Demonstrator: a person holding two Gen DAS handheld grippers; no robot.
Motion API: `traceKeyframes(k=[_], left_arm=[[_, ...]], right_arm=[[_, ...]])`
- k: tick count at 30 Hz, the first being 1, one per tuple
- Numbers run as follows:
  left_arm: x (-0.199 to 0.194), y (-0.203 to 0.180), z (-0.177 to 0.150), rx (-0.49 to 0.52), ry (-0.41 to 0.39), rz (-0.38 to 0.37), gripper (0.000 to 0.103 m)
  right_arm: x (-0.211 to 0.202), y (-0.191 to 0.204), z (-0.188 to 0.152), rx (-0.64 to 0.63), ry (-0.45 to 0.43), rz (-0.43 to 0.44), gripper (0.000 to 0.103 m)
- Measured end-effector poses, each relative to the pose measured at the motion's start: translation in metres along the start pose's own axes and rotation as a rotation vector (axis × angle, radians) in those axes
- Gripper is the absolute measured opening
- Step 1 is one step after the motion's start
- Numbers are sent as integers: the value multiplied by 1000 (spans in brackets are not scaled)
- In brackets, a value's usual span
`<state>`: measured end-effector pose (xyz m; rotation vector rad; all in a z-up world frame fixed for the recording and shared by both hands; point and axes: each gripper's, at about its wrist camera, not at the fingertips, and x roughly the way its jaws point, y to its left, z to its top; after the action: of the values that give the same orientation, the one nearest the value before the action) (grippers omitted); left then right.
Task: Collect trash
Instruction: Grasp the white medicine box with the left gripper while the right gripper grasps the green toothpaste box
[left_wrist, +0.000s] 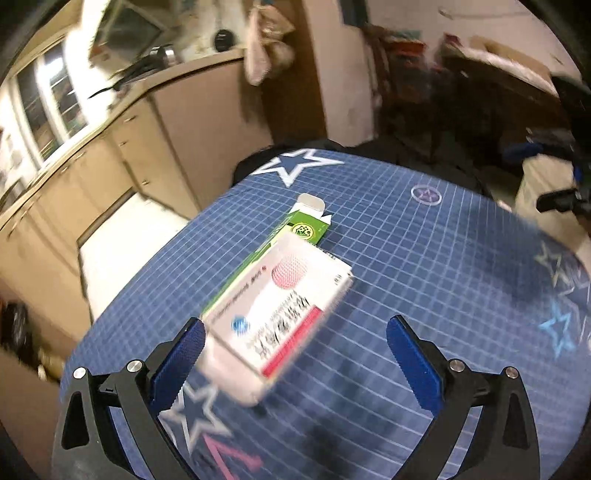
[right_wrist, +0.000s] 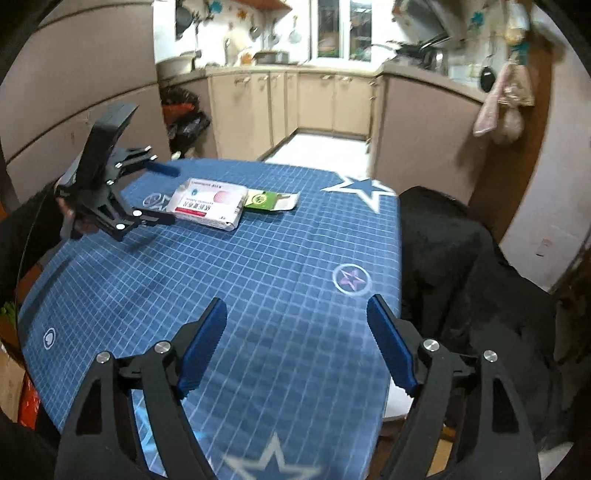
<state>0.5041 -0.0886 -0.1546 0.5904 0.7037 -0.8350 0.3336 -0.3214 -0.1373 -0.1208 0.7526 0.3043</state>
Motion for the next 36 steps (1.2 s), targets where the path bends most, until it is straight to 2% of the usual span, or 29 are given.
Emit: traceKeyframes(k=[2,4,7,10,12,15,16,18,19,20,23,27,28,29,31,32,35,36], left_arm=[[15,3,2,49,23,16,98],[26,6,1,90,33,19,98],[33,12,0,133,9,7,98],[39,16,0,157,5,-3,98],[48,16,-1,185,18,-9,99],[54,20,1,171,2,-50,96],[55,23,2,152,4,-70,94],[55,29,1,114,-12,-80,70],[53,31,0,101,-25,-69,64],[49,35,-2,77,-40,-70,48],[31,39,-11,37,-80,-108,41],[7,22,-32,38,-117,-134,37],[1,17,-35,41,-128,-144,32],[-10,10,-42,40,-149,-158,21],[-35,-1,-55,12,-188,-192,19],[-43,-7,-59,17,-194,-198,19],[-65,-28,-82,13,-170,-249,19],[-70,-33,-88,5,-164,-261,19]], right_arm=[[18,0,17,-33,40,32,78],[33,3,30,-77,69,51,88],[59,7,51,-178,135,80,89],[90,8,74,-257,201,56,89],[102,8,83,-291,216,36,89],[123,12,94,-355,215,36,89],[129,14,97,-375,215,29,89],[142,23,100,-457,201,25,88],[147,24,100,-485,198,23,84],[153,30,99,-537,198,24,82],[166,42,96,-651,206,31,80],[175,47,103,-695,174,74,79],[177,48,105,-700,174,83,79],[178,51,107,-710,173,102,79],[177,59,107,-734,183,154,79],[173,66,104,-753,194,207,79],[155,86,86,-815,235,349,78],[148,93,80,-831,233,372,78]])
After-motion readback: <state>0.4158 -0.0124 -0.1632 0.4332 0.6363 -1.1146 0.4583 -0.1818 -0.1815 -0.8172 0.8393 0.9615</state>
